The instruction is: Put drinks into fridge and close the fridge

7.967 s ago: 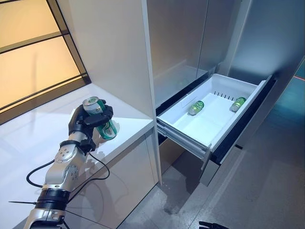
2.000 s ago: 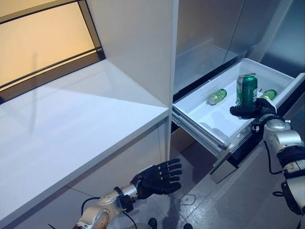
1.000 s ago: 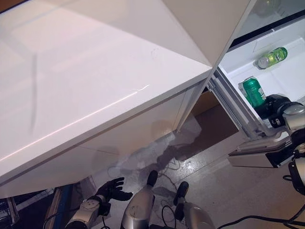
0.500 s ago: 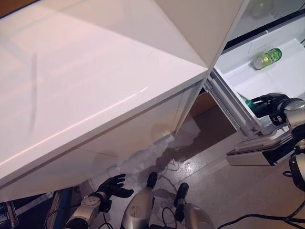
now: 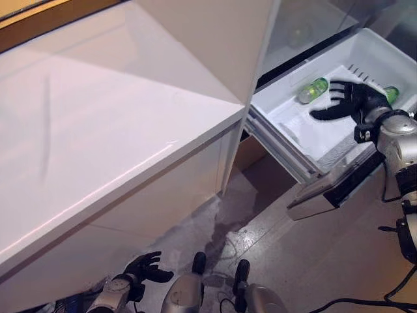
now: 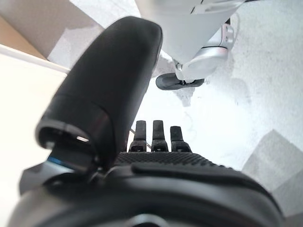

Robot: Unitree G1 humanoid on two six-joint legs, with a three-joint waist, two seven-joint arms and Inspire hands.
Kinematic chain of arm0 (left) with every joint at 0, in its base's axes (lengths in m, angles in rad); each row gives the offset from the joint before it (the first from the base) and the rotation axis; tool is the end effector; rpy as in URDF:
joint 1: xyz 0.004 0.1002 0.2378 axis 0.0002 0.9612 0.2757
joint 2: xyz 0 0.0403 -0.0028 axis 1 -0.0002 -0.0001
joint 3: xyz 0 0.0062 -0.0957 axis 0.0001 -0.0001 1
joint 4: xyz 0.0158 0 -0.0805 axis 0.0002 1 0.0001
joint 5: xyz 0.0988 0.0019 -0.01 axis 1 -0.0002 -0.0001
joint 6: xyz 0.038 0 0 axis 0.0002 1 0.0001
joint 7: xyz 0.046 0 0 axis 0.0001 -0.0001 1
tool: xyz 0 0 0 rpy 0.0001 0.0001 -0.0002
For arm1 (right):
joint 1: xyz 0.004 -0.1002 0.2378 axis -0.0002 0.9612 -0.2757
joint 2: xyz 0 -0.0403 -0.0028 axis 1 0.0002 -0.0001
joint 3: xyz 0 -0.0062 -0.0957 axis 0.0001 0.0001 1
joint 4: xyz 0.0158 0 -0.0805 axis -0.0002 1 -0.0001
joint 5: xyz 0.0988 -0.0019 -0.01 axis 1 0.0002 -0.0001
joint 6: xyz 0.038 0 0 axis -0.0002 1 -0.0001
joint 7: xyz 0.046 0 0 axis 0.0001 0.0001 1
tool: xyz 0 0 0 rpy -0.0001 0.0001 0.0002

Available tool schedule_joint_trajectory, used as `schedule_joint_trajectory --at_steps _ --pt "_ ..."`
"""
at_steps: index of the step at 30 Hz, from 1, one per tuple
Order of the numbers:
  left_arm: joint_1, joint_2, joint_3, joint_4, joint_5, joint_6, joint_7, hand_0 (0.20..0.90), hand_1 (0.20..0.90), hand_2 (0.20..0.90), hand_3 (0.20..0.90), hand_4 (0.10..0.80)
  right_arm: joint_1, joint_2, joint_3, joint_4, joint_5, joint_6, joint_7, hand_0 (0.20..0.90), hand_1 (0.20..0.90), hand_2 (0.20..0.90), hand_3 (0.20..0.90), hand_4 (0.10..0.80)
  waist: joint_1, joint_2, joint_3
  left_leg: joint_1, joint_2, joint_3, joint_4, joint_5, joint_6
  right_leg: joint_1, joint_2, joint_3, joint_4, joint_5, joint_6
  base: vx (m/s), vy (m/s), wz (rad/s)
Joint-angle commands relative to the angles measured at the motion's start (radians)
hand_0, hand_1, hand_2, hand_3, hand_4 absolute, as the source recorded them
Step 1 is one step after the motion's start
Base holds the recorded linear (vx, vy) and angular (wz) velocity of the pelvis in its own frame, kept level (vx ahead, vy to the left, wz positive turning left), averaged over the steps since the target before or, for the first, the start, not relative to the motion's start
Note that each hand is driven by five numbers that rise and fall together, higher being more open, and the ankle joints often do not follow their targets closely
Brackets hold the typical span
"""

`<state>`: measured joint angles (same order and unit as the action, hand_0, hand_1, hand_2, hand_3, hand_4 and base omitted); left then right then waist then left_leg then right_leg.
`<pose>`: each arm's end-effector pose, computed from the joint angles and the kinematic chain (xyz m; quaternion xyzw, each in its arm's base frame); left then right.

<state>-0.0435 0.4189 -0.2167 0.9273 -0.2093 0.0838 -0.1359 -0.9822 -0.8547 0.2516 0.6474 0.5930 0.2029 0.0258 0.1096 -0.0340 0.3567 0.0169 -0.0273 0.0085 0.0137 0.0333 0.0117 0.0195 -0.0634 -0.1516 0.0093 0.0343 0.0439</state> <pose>0.1308 0.2577 -0.0690 0.1088 0.4788 -0.0103 0.8711 0.3207 -0.2762 0.2493 -0.1240 -0.0622 -0.0587 0.9886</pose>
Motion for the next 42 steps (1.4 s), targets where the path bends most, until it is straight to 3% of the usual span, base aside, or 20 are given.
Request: schedule_joint_trajectory --at_steps 1,9,12,16,18,36,42 --pt "0.065 -0.024 -0.01 0.062 0.053 -0.023 0.01 0.9 0.9 0.9 0.9 0.8 0.074 -0.025 -0.103 -0.113 0.146 -0.174 -0.17 0.9 0.9 0.9 0.9 0.8 -0.031 -0.009 -0.177 0.007 -0.034 0.038 0.063 -0.136 0.017 -0.022 0.03 0.031 0.099 -0.104 0.025 0.037 -0.024 -0.31" --pt "0.062 -0.071 -0.036 0.11 0.107 -0.068 0.005 0.9 0.9 0.9 0.9 0.8 0.317 0.145 -0.27 -0.35 0.124 -0.369 -0.357 0.9 0.9 0.9 0.9 0.8 -0.117 0.001 -0.234 0.061 -0.028 0.089 0.059 -0.173 0.027 -0.008 0.043 0.121 0.092 -0.106 0.038 0.047 -0.023 -0.43" --pt "0.049 -0.077 -0.048 0.101 0.105 -0.061 0.005 0.9 0.9 0.9 0.9 0.8 0.357 0.183 -0.263 -0.41 0.127 -0.381 -0.319 0.9 0.9 0.9 0.9 0.8 -0.132 0.003 -0.238 0.069 -0.028 0.09 0.067 -0.183 0.034 -0.004 0.043 0.138 0.097 -0.109 0.037 0.003 -0.024 -0.34" --pt "0.023 -0.083 -0.059 0.076 0.095 -0.046 -0.011 0.9 0.9 0.9 0.9 0.8 0.401 0.229 -0.206 -0.53 0.063 -0.39 -0.147 0.9 0.9 0.9 0.9 0.8 -0.148 0.0 -0.249 0.079 -0.03 0.092 0.065 -0.186 0.037 0.007 0.046 0.151 0.084 -0.104 0.038 -0.033 -0.017 -0.22" --pt "0.026 -0.092 -0.062 0.071 0.1 -0.047 -0.016 0.9 0.9 0.9 0.9 0.8 0.425 0.229 -0.182 -0.607 0.039 -0.393 -0.14 0.9 0.9 0.9 0.9 0.8 -0.152 -0.003 -0.263 0.082 -0.03 0.093 0.056 -0.183 0.036 0.009 0.047 0.154 0.072 -0.098 0.041 -0.063 -0.015 -0.22" --pt "0.046 -0.086 -0.036 0.194 0.128 -0.026 0.025 0.9 0.9 0.9 0.9 0.8 0.445 0.222 -0.266 -0.549 0.042 -0.42 -0.392 0.9 0.9 0.9 0.9 0.8 -0.145 0.004 -0.298 0.095 -0.021 0.083 0.005 -0.162 0.02 0.023 0.052 0.119 0.034 -0.094 0.037 -0.038 -0.015 0.06" --pt "0.061 -0.099 -0.03 0.194 0.139 -0.022 -0.012 0.9 0.9 0.9 0.9 0.8 0.496 0.251 -0.316 -0.478 -0.005 -0.474 -0.527 0.9 0.9 0.9 0.9 0.8 -0.146 0.013 -0.296 0.096 -0.011 0.09 0.01 -0.166 0.02 0.026 0.057 0.117 0.039 -0.104 0.031 0.009 -0.065 -0.01"
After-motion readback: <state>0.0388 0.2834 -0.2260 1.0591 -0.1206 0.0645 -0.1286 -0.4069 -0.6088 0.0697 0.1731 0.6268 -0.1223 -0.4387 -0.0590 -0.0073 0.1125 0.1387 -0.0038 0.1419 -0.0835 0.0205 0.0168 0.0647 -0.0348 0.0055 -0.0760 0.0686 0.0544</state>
